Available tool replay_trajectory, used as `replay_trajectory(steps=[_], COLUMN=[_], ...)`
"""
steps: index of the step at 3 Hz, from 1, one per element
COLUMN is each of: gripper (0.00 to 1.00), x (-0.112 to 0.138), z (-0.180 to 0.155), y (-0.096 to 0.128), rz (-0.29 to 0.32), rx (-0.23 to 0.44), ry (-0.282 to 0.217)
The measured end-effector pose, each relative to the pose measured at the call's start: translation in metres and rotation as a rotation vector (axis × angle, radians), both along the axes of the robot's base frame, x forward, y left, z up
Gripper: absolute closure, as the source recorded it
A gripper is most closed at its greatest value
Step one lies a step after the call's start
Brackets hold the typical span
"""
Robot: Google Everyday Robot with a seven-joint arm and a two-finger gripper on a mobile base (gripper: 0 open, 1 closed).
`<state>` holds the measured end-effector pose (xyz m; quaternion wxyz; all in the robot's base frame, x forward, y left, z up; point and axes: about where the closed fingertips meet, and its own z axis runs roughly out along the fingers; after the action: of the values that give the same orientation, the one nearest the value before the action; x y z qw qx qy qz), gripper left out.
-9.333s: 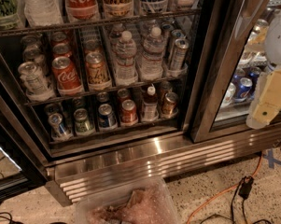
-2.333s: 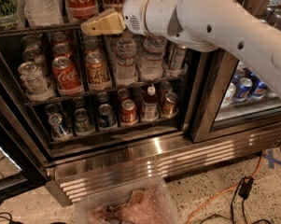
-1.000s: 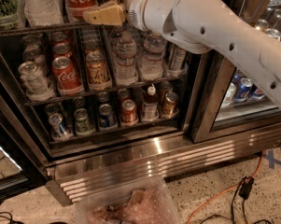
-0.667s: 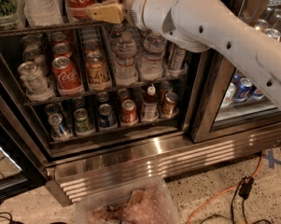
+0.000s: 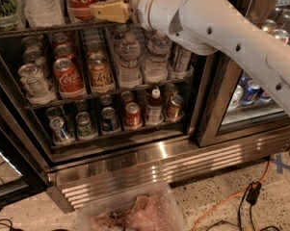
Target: Pick orange can from top shelf of fridge
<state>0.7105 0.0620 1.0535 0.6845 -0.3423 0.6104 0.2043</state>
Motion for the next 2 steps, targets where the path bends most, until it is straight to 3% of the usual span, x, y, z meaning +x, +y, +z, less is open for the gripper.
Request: replay_trajectory(steps=[2], gripper=[0.24], x=[0.0009], z=[0.0053], y=[-0.0163], rz=[-0.027], rx=[0.039], ry=[-0.011])
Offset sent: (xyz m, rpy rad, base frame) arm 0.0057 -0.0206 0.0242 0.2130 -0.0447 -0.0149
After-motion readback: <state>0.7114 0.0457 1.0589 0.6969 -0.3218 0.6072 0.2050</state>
